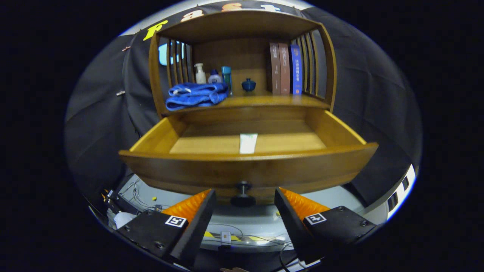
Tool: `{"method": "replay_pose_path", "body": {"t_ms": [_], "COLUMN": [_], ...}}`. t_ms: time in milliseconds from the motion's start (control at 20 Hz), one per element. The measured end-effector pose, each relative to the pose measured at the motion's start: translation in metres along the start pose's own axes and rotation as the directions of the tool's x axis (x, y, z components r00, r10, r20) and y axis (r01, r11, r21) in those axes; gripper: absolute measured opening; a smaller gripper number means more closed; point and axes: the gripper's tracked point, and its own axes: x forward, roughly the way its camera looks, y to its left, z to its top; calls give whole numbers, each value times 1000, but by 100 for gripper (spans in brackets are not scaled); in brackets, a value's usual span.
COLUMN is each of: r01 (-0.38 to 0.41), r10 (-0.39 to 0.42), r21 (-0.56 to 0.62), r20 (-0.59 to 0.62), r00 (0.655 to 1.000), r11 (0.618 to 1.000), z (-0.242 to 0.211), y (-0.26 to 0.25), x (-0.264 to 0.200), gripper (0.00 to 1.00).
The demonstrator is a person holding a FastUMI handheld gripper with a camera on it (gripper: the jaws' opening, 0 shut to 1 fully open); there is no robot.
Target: Pull open the drawer, take out the items inside it, and place them on the countertop above the cabinet.
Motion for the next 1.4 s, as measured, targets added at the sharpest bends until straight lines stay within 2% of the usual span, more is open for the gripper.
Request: {"method": "replay_pose_path", "body": {"t_ms": [100,250,400,550,650,850,1050,1200,1400], "r01": [-41,-54,-53,-16,-6,19,41,59,60], "r10": [41,54,59,20,-3,-33,-62,-70,-69], "r21": [17,31,49,16,-25,-35,-51,-38,-37], "r20": [27,13,-135,-267,-343,-469,-564,-643,-674], "r00": [999,998,989,963,939,883,823,763,735], "r11": [999,998,997,1000,1000,999,998,998,998], "z": [40,81,81,70,62,41,22,3,-9], "y": [9,9,12,3,-1,-9,-16,-21,-19], "x": [-1,28,73,115,138,176,193,199,206], "gripper": [98,99,99,99,100,100,100,100,99]}}
